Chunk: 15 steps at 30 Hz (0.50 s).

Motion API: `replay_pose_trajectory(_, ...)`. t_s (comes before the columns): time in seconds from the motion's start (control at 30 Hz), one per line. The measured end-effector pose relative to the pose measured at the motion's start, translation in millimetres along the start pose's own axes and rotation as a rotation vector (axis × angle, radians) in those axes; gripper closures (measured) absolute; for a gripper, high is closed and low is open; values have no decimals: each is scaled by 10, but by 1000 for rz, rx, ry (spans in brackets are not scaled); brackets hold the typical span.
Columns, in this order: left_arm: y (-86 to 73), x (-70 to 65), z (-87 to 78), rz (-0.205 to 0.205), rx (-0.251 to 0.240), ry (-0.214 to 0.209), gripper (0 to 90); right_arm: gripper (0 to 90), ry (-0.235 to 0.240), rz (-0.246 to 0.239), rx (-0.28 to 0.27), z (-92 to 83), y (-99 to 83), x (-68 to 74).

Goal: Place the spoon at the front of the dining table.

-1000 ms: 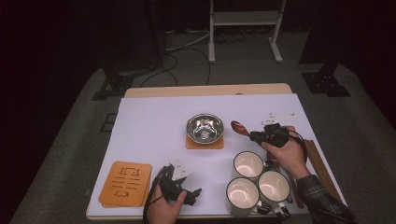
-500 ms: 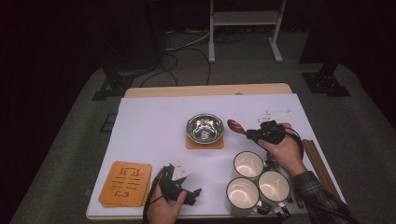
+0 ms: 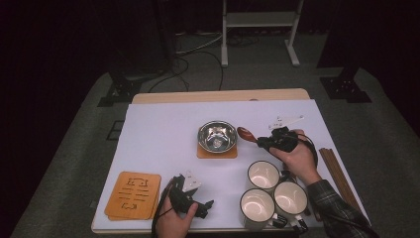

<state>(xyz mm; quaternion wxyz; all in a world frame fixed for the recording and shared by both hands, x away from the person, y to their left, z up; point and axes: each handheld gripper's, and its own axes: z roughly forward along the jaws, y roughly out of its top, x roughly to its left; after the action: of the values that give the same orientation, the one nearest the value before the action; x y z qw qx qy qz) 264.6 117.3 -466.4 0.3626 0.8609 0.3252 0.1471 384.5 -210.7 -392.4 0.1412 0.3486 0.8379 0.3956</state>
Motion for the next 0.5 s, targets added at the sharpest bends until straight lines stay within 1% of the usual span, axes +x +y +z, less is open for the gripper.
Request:
replay_pose_trajectory(0.27,0,0,0,0,-1,0,0,818,14,1,5,47,41,1)
replay_pose_trajectory(0.37,0,0,0,0,0,0,0,818,17,-9,6,57,56,-2)
replay_pose_trajectory(0.5,0,-1,0,0,-1,0,0,817,29,3,6,57,67,-19)
